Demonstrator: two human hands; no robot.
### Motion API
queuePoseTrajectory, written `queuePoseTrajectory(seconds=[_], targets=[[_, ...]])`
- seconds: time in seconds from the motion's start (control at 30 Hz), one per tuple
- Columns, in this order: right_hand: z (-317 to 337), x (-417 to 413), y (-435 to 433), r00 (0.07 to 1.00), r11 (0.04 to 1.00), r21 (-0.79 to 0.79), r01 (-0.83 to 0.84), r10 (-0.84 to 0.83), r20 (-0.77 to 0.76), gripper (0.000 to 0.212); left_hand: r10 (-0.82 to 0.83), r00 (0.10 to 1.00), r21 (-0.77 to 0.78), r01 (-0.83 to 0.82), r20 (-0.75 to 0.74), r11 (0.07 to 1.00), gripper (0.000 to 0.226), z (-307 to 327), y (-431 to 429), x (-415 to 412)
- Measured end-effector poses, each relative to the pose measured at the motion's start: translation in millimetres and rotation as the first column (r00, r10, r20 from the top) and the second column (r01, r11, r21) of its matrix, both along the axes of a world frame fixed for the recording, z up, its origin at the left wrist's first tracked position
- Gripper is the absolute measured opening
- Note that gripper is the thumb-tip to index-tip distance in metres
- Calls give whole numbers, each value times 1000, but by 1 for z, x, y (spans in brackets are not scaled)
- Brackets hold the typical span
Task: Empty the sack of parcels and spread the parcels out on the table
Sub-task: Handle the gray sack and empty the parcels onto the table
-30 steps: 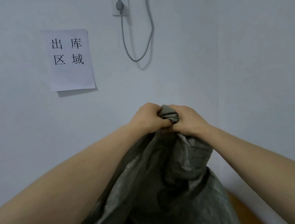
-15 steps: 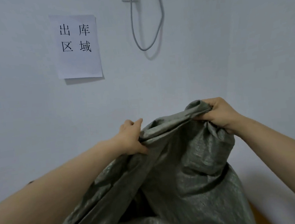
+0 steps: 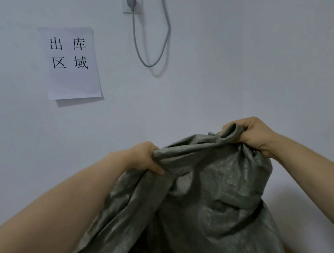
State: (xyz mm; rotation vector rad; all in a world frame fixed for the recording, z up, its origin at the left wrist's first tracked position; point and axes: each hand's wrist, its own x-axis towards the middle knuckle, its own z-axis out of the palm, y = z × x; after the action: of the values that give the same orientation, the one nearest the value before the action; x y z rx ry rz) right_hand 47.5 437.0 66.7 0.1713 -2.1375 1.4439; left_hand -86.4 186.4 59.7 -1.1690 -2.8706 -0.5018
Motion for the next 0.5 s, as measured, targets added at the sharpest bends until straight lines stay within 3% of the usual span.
queuePoseTrajectory(seconds=[0.1, 0.2, 0.3, 0.4, 0.5], targets=[[14, -15, -12, 986, 989, -47, 143, -147, -85, 27, 187, 938, 192, -134, -292, 972, 18, 34, 2, -2], [46, -32, -24, 937, 958, -110, 263, -281, -209, 36, 362, 831, 412, -180, -423, 893, 11, 81, 4, 5], [74, -42, -27, 882, 936, -184, 300, -346, -321, 42, 412, 771, 507, -136, -486, 851, 16, 111, 7, 9], [68, -47, -24, 866, 928, -142, 345, -373, -334, 45, 326, 836, 487, -81, -443, 870, 26, 103, 7, 4], [32, -55, -10, 873, 900, -84, 429, -436, -218, 41, 173, 937, 383, -47, -302, 923, 50, 67, 1, -1]])
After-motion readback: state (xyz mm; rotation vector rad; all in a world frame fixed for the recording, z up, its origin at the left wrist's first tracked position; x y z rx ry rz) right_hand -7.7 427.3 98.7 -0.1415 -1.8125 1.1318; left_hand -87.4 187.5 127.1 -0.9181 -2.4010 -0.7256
